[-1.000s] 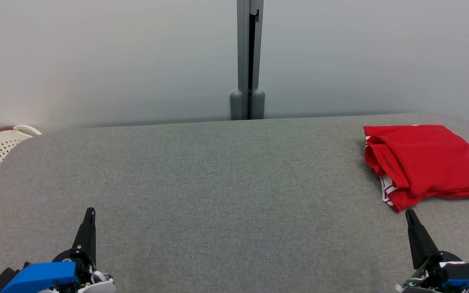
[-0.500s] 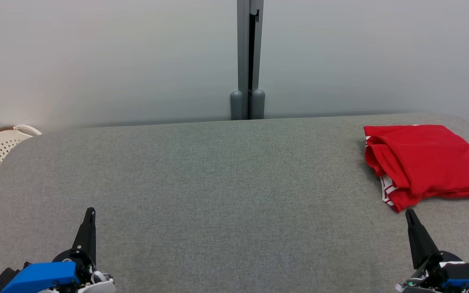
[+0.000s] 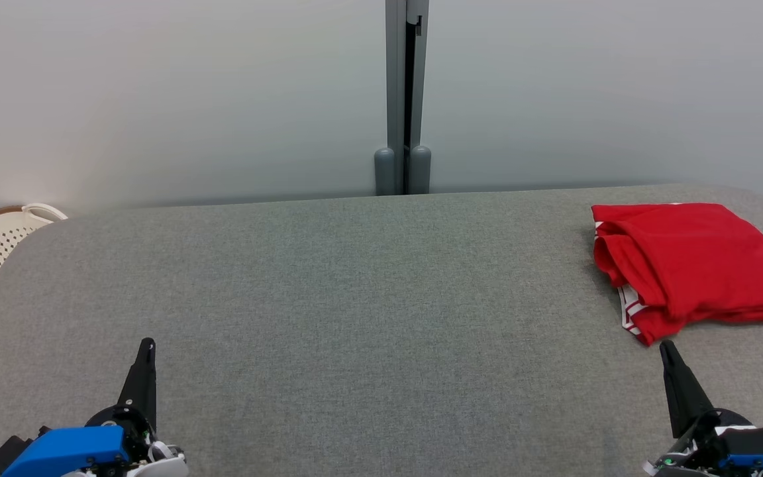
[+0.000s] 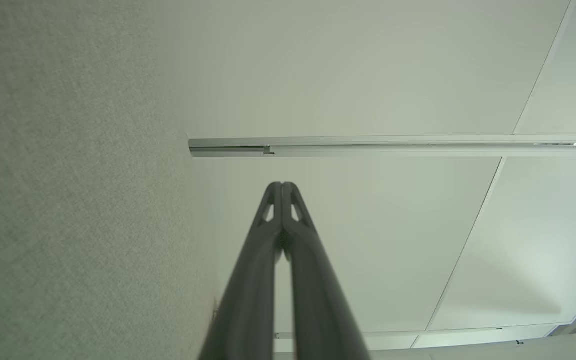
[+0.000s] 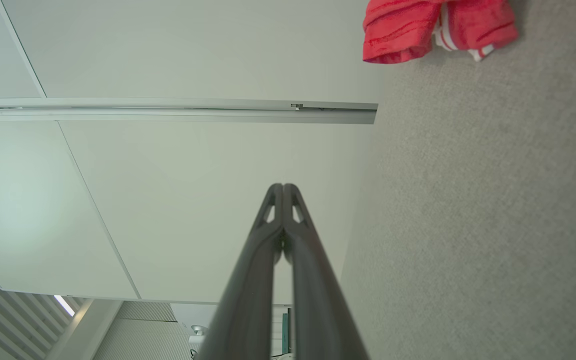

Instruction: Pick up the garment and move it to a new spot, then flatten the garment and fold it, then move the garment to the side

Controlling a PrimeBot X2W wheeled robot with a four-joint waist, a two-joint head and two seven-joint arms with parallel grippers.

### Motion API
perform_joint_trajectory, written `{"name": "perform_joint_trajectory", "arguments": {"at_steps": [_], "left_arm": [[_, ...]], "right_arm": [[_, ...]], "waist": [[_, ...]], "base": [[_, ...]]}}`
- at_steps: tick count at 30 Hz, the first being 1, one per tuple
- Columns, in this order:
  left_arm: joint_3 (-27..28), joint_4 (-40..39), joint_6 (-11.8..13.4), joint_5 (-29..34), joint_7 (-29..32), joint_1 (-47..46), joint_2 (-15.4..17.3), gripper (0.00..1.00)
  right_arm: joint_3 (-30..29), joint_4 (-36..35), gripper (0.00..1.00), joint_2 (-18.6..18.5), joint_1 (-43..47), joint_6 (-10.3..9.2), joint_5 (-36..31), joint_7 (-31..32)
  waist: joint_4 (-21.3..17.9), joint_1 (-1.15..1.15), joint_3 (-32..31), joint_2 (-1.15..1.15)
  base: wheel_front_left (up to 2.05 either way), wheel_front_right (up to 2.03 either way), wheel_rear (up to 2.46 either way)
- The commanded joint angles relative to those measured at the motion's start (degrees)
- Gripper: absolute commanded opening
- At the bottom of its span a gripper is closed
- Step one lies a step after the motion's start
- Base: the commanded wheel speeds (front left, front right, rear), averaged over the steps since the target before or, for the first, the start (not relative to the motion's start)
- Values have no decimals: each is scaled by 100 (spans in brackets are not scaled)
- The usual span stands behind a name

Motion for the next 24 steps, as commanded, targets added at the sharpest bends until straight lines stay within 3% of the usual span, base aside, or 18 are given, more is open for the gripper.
{"name": "perform_joint_trajectory", "arguments": {"at_steps": [1,24], "left_arm": [[13,8,-17,35,11,-76,-4,0],[18,8,-17,36,17,-77,-7,0]], "right_arm": [[-15,8,0,12,-88,2,-1,28],[-17,8,0,14,-88,2,-3,30]], "waist": [[0,0,0,-1],[0,0,0,-1]], "base": [[0,0,0],[0,0,0]]}}
